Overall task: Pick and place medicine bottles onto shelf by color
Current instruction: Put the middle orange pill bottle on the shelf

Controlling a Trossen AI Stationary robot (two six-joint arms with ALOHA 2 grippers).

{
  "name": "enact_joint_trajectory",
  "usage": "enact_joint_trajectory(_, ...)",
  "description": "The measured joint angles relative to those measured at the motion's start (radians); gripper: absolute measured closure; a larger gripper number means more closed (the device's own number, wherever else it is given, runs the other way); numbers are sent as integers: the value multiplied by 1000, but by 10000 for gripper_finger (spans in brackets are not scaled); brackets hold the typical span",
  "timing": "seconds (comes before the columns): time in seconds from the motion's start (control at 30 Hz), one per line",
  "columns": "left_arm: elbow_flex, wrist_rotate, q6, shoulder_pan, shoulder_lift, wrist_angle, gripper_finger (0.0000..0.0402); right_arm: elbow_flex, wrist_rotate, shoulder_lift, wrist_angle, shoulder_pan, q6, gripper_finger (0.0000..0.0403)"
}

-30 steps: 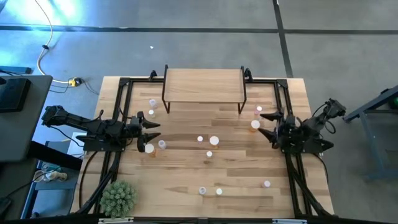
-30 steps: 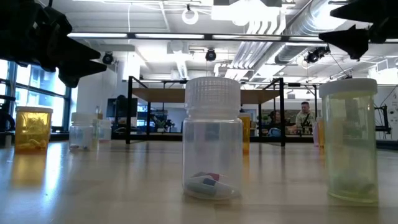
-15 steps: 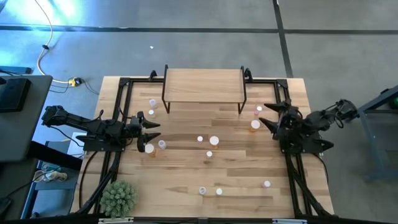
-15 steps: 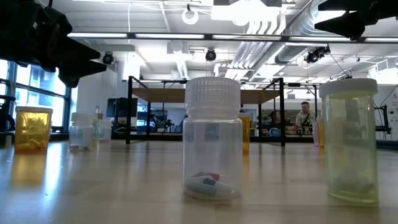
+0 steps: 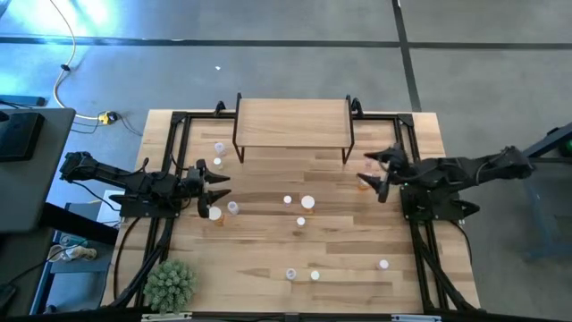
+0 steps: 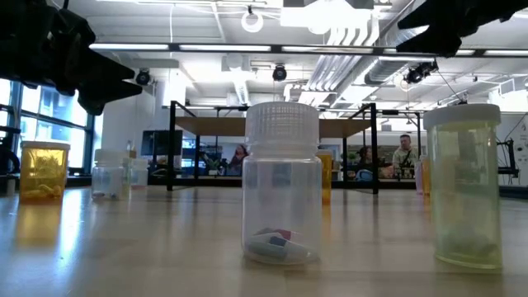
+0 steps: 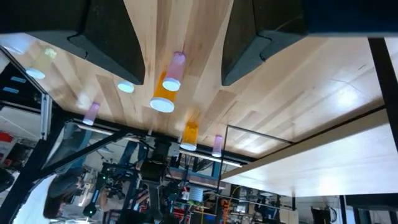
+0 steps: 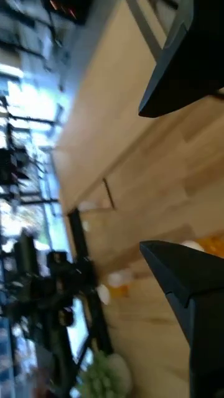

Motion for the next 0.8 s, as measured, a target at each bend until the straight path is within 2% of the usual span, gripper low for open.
enact_joint_trajectory(0.2, 0, 0, 0, 0, 0, 0, 200, -7, -156, 162, 3, -84, 36, 71)
enact_joint_trajectory(0.47, 0, 0, 0, 0, 0, 0, 200, -7, -336, 399, 189, -114, -35, 71)
enact_joint_trajectory(0.57, 0, 0, 0, 0, 0, 0, 200, -7, -376, 477, 255, -113, -76, 71)
enact_joint_trajectory(0.8, 0, 1, 0, 0, 0, 1, 200, -7, -379, 622, 396, -113, -96, 71)
